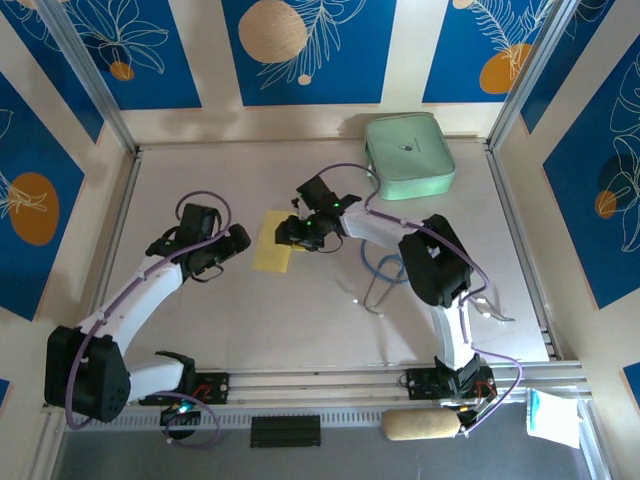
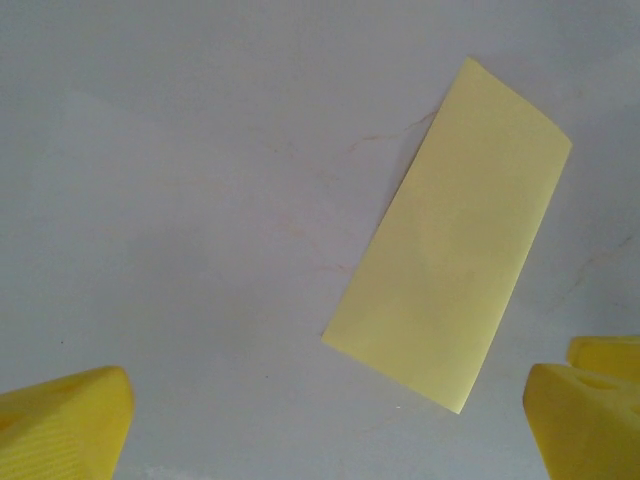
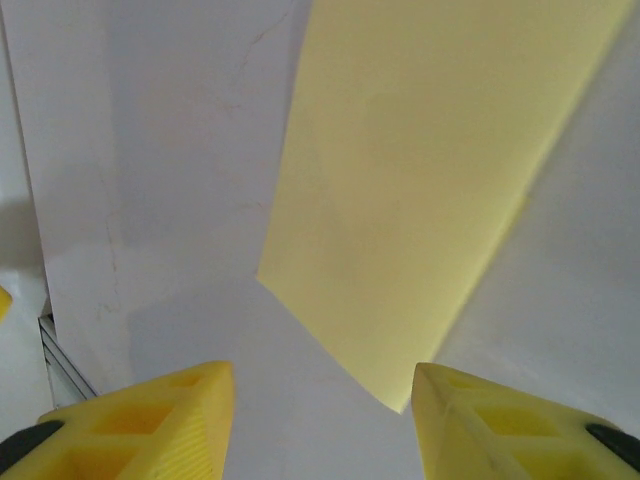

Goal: Fold a paper plane with a square sheet of paper (pick it up from the middle)
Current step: Move the paper to the center of the table.

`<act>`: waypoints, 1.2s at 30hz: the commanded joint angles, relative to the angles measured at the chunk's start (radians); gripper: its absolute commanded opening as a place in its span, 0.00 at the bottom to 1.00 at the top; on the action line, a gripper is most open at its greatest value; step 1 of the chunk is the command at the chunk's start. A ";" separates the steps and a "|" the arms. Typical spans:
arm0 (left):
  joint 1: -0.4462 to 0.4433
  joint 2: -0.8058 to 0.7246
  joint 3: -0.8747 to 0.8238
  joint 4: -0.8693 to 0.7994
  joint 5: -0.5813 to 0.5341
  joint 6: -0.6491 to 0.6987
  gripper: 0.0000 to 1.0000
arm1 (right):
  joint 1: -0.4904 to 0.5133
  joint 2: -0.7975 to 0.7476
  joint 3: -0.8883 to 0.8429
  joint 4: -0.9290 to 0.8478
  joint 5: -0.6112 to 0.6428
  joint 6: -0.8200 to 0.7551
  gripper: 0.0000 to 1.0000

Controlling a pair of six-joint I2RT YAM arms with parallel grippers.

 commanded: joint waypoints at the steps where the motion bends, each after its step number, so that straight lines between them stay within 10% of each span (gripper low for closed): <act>1: 0.019 -0.021 -0.032 0.048 0.037 -0.035 0.99 | 0.014 0.063 0.079 -0.078 -0.031 -0.029 0.51; 13: 0.027 0.035 -0.043 0.092 0.105 -0.038 0.99 | 0.007 0.198 0.161 -0.187 -0.019 -0.092 0.51; 26: 0.026 0.112 -0.056 0.227 0.321 -0.027 1.00 | -0.033 -0.043 -0.143 -0.236 -0.073 -0.487 0.49; 36: -0.052 0.168 -0.080 0.325 0.420 -0.099 0.99 | -0.046 -0.175 -0.169 -0.089 0.041 -0.151 0.49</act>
